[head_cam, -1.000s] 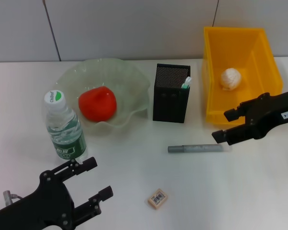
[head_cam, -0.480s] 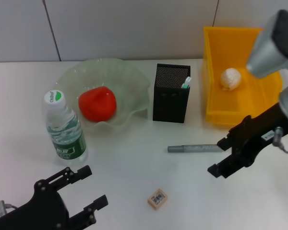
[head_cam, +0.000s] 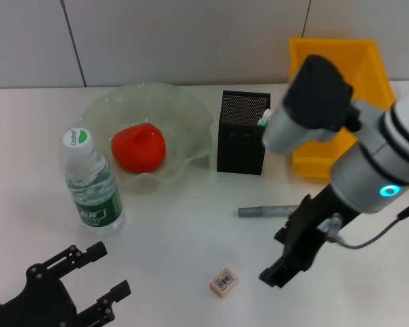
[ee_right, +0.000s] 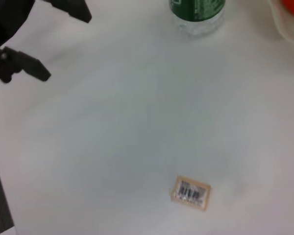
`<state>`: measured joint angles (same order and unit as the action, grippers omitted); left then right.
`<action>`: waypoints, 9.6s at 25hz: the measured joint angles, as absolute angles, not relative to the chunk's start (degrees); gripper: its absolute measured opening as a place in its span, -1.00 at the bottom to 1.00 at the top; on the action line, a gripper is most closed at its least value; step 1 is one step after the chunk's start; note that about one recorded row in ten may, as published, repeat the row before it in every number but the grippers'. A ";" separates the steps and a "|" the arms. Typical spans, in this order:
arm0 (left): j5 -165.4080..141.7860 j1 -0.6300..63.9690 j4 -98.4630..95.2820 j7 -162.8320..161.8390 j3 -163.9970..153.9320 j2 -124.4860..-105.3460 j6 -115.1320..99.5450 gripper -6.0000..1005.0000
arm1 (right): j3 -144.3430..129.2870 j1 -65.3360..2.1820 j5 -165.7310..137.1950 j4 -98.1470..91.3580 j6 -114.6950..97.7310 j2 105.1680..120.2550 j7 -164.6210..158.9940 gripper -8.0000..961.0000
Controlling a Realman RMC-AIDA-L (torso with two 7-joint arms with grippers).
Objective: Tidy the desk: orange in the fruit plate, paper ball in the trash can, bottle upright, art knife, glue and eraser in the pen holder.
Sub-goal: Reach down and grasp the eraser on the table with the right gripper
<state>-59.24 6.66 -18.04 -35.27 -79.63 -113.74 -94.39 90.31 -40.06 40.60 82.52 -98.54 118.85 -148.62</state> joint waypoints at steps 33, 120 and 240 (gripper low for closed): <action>-59.24 6.50 -18.09 -35.24 -79.64 -113.17 -95.24 0.33 | 72.73 -43.89 40.45 74.54 -82.72 119.39 -161.02 0.44; -59.24 6.94 -18.61 -35.24 -80.18 -113.46 -96.20 0.33 | 65.89 -45.97 39.77 70.31 -76.16 119.33 -159.51 -0.23; -60.02 6.36 -18.64 -35.29 -79.71 -113.20 -101.64 0.33 | 69.09 -36.27 37.63 86.15 -79.74 119.35 -129.53 -0.29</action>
